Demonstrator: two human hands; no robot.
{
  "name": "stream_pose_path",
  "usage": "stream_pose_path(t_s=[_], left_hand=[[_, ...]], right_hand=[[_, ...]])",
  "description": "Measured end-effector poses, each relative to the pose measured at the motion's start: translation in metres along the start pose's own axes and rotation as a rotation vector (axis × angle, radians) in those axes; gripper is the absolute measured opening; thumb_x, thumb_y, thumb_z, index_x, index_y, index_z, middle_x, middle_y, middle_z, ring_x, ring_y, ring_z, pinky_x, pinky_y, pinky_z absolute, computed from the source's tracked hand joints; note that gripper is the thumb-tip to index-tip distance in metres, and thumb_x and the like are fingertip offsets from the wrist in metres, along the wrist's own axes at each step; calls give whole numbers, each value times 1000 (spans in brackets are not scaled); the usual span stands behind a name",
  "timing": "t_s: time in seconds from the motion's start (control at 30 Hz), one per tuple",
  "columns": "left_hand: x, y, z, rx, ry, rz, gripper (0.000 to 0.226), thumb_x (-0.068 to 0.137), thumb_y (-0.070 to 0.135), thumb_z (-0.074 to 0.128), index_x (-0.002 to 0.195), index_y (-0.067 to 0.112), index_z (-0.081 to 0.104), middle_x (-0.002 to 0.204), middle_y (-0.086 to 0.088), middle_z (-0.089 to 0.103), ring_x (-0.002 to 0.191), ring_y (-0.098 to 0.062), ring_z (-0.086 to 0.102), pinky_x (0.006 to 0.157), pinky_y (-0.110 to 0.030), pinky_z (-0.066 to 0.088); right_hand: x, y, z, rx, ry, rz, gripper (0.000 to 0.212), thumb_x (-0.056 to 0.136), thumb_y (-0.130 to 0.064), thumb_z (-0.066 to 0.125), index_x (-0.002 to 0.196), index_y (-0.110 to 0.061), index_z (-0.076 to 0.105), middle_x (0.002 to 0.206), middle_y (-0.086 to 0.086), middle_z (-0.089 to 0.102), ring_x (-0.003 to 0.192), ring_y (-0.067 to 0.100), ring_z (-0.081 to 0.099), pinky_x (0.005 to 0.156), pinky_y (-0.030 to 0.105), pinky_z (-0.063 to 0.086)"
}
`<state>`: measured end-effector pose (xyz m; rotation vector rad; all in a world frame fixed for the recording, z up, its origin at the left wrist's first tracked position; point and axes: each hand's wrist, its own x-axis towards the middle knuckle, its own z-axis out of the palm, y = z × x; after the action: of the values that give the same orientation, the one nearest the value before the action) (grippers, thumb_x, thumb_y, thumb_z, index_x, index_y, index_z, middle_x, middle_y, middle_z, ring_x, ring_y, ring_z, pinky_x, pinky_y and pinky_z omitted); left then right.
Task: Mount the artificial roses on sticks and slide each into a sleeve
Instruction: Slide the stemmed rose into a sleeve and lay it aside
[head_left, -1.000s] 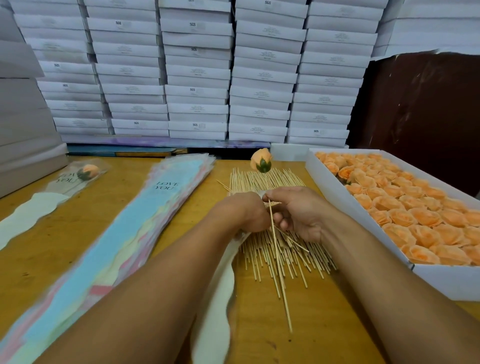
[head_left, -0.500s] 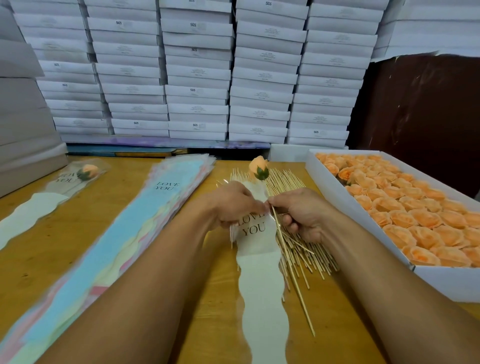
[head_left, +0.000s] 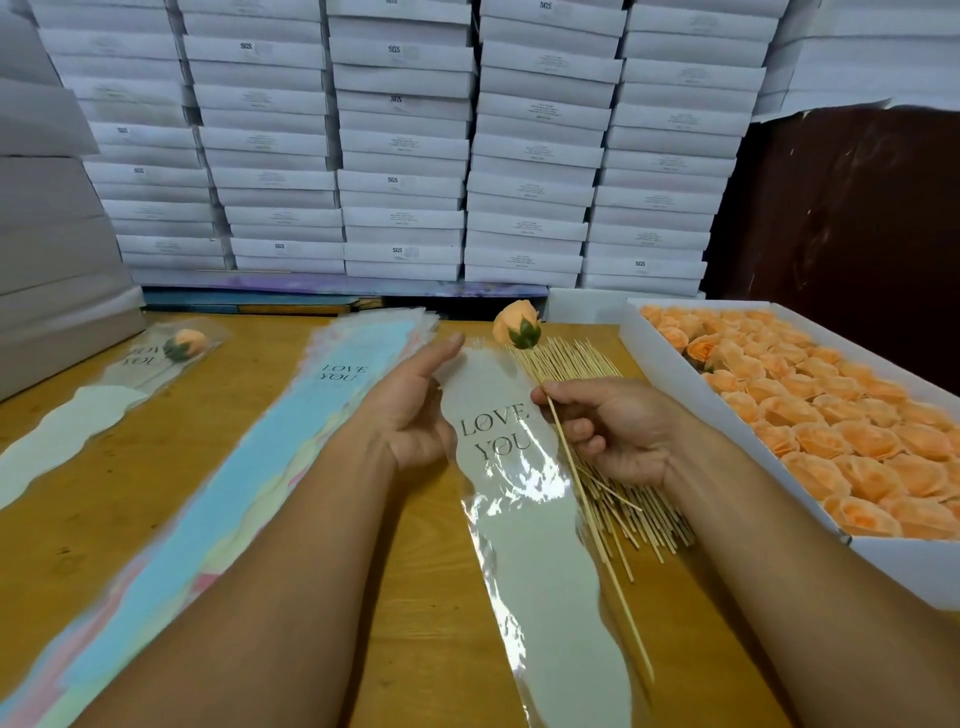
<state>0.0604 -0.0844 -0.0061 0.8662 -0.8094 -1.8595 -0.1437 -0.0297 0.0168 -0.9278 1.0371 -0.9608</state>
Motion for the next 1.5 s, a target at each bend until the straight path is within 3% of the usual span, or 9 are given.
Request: stream_pose_path(t_s=[0.27,0.43,0.57,0.67,0.8,1.0,1.13,1.33,1.5], left_hand=[[1,-1,-8,51,-95,-55,37,80,9,72,115,-1,65,108,-26,71,96,-40,72,80,-55,58],[0,-2,-10,87,-98,-92,20,78,5,74,97,-2,75,107,-25,72,94,-38,73,75,-53,59],[1,-4,-11,141,-108,-107,21,77,5,76,97,-1,77,109,-22,73,95,-35,73,80,-52,60],[0,-3,-11,189,-137,-130,12,75,7,77,85,2,80,101,-18,75,90,-31,75,80,-48,61],[-2,-2,-13,226,-195,-176,17,74,6,78,90,0,79,99,-19,75,89,-31,75,78,-46,61],[-7,1,-11,404,-292,-222,37,60,12,88,93,-1,78,98,-21,74,85,-31,74,72,-43,61],[-9,1,-12,386,-401,-251,43,62,12,93,98,-2,76,98,-21,74,85,-30,75,73,-44,61],[-11,-3,-17,303,-502,-283,44,59,14,96,95,0,77,97,-19,75,86,-29,75,72,-42,62],[-10,-3,-17,312,-539,-292,47,60,17,96,99,0,76,99,-17,74,88,-27,74,76,-41,62]], right_hand=[[0,2,1,-101,-9,-13,14,97,-15,61,92,-4,68,75,7,63,42,4,44,32,13,33],[2,2,-3,-117,9,-17,14,96,-17,62,93,-6,70,83,11,66,44,5,45,32,14,36],[5,4,-3,-154,48,-31,16,98,-18,60,96,-6,71,86,11,71,45,6,46,34,15,36],[7,5,-4,-152,90,-40,15,99,-17,60,97,-5,70,83,7,74,44,5,48,34,15,37],[15,4,-6,-156,198,-50,15,99,-19,60,91,-8,69,79,5,70,41,4,46,32,16,35],[46,-23,-8,-109,309,-36,15,105,-17,50,95,-9,59,57,3,68,34,2,44,29,13,31],[75,-33,-8,-168,368,-5,16,106,-17,49,93,-12,56,64,2,63,32,1,42,28,13,29],[110,-44,-10,-104,338,67,21,106,-16,50,85,-12,53,46,-3,55,28,1,39,26,12,27],[128,-52,-14,-88,323,103,19,102,-5,43,85,-7,53,55,1,53,31,2,40,27,14,30]])
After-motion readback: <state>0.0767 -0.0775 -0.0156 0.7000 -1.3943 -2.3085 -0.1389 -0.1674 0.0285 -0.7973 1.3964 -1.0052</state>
